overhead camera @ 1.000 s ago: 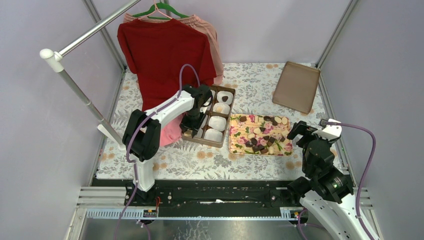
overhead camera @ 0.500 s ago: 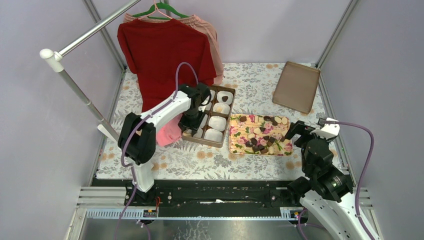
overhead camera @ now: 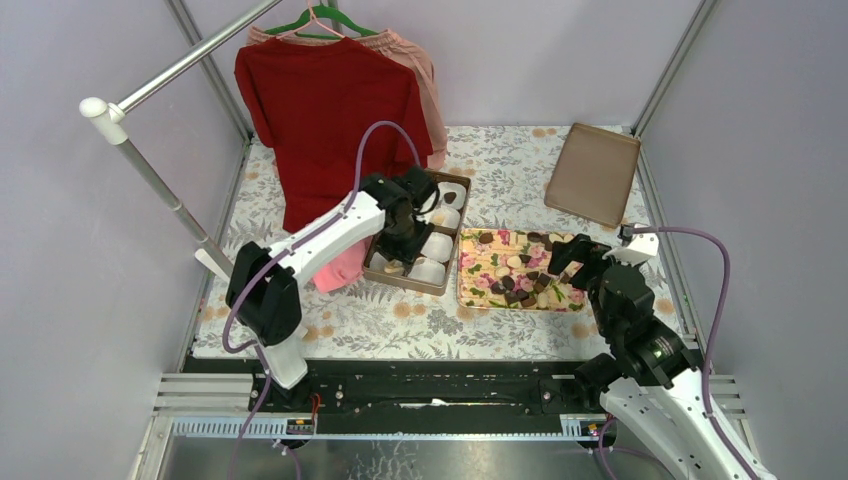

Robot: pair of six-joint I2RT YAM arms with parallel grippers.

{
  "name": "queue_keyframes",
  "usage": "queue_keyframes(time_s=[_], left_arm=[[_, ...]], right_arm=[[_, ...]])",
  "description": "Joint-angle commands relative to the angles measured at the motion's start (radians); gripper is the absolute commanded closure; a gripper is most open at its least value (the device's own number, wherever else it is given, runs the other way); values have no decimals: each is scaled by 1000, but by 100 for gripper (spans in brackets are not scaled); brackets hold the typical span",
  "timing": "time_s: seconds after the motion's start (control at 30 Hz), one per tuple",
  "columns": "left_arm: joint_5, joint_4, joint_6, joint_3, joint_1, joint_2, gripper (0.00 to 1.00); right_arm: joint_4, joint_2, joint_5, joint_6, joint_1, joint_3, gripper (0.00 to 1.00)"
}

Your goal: Pack the chocolate

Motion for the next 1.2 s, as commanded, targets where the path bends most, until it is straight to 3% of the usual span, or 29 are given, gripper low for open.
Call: queue_keyframes(time_s=[0.0, 0.6, 1.17], left_arm=[[56, 105, -3, 43, -61, -21, 51], [148, 389, -19, 14, -268, -43, 51], [211, 487, 10, 16, -336, -53, 51]], right_arm=[[118, 20, -105, 70, 4, -37, 0], [376, 197, -275, 268, 4, -173, 0], [486, 352, -368, 424, 4, -239, 0]])
